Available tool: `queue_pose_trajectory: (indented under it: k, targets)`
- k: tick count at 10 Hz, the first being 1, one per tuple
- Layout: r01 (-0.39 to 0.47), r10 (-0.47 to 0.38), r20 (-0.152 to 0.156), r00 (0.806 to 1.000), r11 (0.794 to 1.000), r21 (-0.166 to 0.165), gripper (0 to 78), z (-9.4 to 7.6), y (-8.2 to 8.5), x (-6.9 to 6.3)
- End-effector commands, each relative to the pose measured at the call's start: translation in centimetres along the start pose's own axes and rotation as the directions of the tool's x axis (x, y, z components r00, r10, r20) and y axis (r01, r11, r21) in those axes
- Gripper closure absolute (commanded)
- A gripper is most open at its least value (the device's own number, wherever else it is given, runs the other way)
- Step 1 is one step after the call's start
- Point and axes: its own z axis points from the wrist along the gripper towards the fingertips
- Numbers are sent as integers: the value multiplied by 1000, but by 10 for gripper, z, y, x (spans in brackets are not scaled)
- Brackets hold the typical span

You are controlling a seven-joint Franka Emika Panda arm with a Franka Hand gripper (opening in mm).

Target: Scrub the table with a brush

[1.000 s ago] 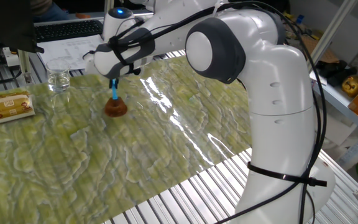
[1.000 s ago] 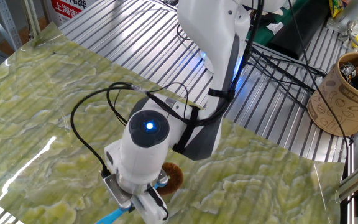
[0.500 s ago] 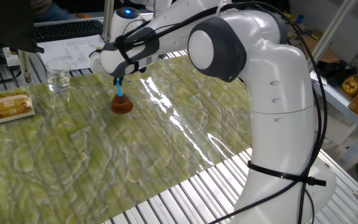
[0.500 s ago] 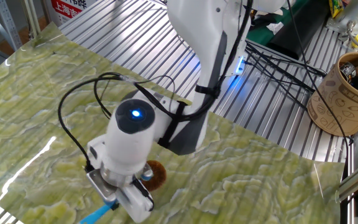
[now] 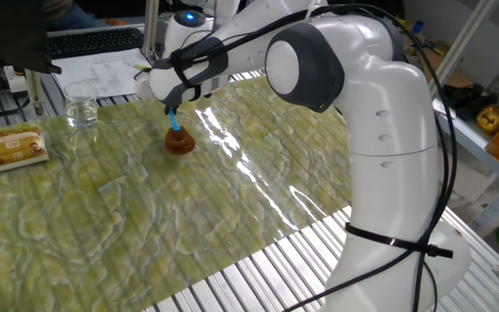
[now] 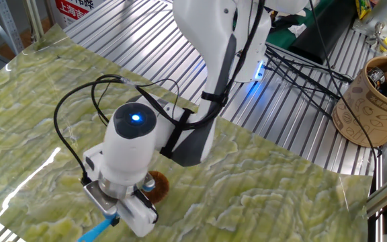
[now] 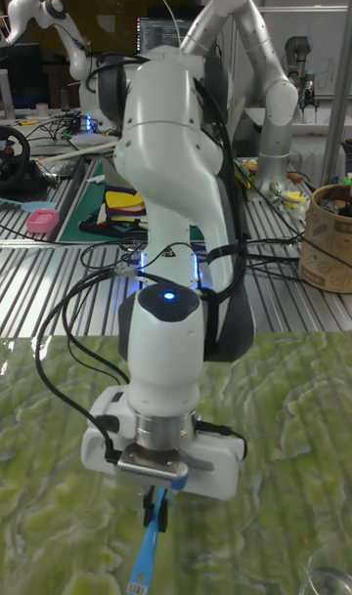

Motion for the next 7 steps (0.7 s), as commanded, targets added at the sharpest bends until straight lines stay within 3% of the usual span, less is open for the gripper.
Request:
queue_pose_trajectory:
  k: [1,7]
  targets:
    - [25,-24,41,999,1000,-15,764,9,-10,-8]
    - [51,-49,67,997,998,-25,764,18,-17,-5]
